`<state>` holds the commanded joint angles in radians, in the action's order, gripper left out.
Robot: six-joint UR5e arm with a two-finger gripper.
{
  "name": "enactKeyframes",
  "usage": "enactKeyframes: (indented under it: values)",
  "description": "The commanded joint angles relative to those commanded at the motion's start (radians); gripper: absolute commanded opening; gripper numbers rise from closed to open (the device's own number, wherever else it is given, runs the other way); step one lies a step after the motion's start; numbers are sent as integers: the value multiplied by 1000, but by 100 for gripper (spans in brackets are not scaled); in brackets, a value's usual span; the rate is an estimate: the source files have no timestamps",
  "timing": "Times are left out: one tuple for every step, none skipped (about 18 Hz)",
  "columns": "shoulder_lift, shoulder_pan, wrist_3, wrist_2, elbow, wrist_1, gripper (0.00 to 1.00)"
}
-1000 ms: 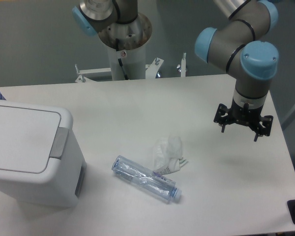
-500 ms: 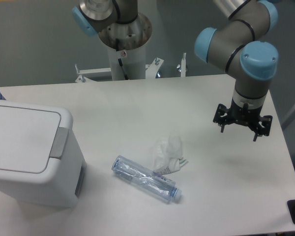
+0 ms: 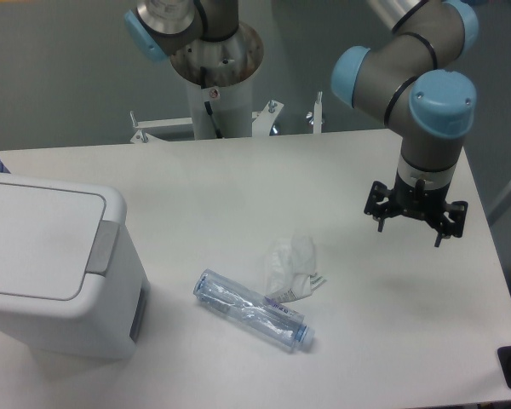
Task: Open the trash can
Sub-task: 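Move the gripper over the table toward the white trash can lid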
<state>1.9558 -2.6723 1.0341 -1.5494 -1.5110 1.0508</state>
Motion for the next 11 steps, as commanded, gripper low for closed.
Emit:
enactKeyframes:
  values:
    - [0,11,-20,0,-2,0,100]
    - [0,20,-41,0,-3,0,100]
    - [0,31,-67,2,-3,0,100]
    - [0,40,-95,3,-3,0,100]
    - [0,48,-123,8,-3,0,100]
    - [0,58,-146,9,-3,0,100]
    - [-2,69,-167,9,-2,0,100]
    - [-3,81,-192,9,-2,0,100]
    - [-3,98,-227,9,0,-2,100]
    - [-3,116,-271,9,5,0,100]
    - [-3,136,-313,11,8,0,100]
